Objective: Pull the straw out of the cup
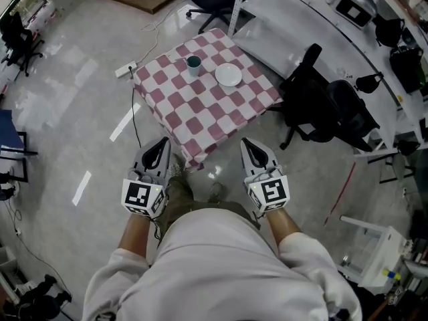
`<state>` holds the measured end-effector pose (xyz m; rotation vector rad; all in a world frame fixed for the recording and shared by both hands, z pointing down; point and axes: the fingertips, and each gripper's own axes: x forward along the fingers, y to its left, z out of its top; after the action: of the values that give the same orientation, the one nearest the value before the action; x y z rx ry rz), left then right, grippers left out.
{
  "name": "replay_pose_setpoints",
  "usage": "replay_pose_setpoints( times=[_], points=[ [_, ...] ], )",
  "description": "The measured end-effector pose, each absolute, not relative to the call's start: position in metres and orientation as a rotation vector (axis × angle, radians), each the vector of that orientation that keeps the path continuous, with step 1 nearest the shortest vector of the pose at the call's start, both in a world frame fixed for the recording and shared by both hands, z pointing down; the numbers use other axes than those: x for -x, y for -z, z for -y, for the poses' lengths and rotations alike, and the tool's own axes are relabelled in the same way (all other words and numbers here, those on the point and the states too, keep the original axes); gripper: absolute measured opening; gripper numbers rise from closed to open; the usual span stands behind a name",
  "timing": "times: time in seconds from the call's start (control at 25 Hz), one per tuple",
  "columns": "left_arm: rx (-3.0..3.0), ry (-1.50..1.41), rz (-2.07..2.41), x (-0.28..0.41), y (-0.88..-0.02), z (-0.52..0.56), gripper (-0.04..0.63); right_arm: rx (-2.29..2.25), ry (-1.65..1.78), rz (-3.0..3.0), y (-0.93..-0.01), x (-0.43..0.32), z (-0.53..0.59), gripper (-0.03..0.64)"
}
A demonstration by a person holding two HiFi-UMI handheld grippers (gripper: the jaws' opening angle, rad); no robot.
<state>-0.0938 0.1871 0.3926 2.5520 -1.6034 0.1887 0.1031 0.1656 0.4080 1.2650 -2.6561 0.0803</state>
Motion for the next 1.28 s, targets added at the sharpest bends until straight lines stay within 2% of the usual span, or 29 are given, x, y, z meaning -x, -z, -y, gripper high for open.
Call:
replay_pose_setpoints(
  times=[0.96, 1.28],
  points=[
    [-2.704, -0.184, 1.242, 0.152, -0.413, -0.034, 0.005, -1.519, -0.082, 2.492, -0.401, -0.015, -0.04, 0.003],
    [-2.683, -0.187, 1.274, 0.157, -0.416, -0.004, 0.005, -1.466, -0.099, 2.52, -0.41, -0.006, -0.009, 0.003]
  ],
)
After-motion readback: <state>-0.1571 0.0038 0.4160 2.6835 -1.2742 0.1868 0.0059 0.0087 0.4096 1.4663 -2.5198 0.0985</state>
